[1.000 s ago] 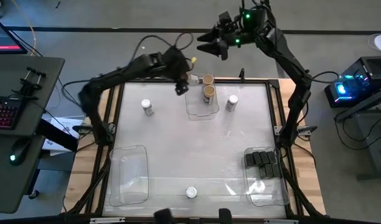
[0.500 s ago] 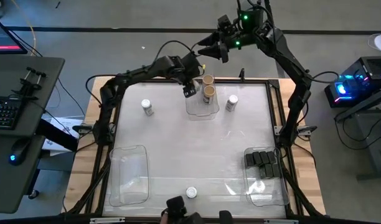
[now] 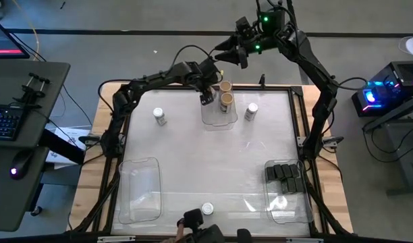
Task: Sort spices by type
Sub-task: Put the gold spice bottle into the top transparent bin
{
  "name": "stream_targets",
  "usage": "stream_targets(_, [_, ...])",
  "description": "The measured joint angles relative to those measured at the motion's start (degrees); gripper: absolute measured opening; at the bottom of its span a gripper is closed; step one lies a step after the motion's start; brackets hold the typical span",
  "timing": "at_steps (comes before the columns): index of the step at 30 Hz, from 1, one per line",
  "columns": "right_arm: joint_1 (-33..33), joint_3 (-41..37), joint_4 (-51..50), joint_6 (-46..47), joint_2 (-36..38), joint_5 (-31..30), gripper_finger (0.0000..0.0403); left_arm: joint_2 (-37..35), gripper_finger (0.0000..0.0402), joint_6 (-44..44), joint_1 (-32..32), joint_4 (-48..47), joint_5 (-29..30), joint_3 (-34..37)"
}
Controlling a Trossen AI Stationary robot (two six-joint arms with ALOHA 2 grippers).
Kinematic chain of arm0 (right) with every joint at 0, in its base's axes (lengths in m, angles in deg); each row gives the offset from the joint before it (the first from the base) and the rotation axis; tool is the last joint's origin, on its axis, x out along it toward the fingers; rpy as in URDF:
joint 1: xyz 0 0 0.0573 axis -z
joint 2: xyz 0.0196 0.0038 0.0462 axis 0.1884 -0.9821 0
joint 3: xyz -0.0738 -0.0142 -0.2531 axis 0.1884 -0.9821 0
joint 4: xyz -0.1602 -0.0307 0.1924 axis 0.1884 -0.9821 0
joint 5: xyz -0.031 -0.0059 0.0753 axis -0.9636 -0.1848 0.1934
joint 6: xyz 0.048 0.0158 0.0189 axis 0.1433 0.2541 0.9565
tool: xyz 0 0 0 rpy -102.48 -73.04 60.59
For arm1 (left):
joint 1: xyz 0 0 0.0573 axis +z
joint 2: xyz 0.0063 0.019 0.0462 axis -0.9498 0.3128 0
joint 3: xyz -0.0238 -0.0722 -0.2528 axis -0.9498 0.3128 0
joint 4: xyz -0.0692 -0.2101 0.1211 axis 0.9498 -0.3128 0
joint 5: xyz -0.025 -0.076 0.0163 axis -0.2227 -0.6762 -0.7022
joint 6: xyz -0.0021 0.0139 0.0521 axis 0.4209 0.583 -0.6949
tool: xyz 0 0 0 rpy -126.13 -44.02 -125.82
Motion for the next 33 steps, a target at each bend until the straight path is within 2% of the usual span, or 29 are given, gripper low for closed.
stream_targets(15, [-1.11,0.00,0.06,-0.04,0.00,-0.21,0.0287,-0.38,0.0295,-3.26,-0.01,0.54,-1.06,0.02])
stream_targets(20, [-1.14,0.00,0.11,-0.02,0.00,-0.26,0.0287,-1.83,0.0295,-3.98,0.00,-0.06,1.10,-2.42])
stream_targets(25, [-1.14,0.00,0.22,-1.50,0.00,-0.33,0.0287,-5.83,0.0296,-1.86,0.12,-4.91,0.81,-4.21])
stream_targets(27, [-1.14,0.00,0.17,-2.18,0.00,-0.44,0.0287,-8.30,0.0296,0.67,0.49,-9.01,-1.46,-4.26])
stream_targets(30, [-1.14,0.00,0.13,-3.30,0.00,-0.54,0.0287,-11.45,0.0296,4.77,1.61,-14.27,-8.03,-4.23])
stream_targets(33, [-0.99,0.00,-0.12,-3.39,0.00,-0.92,0.0287,-15.85,0.0296,6.81,2.36,-14.49,-10.26,-1.64])
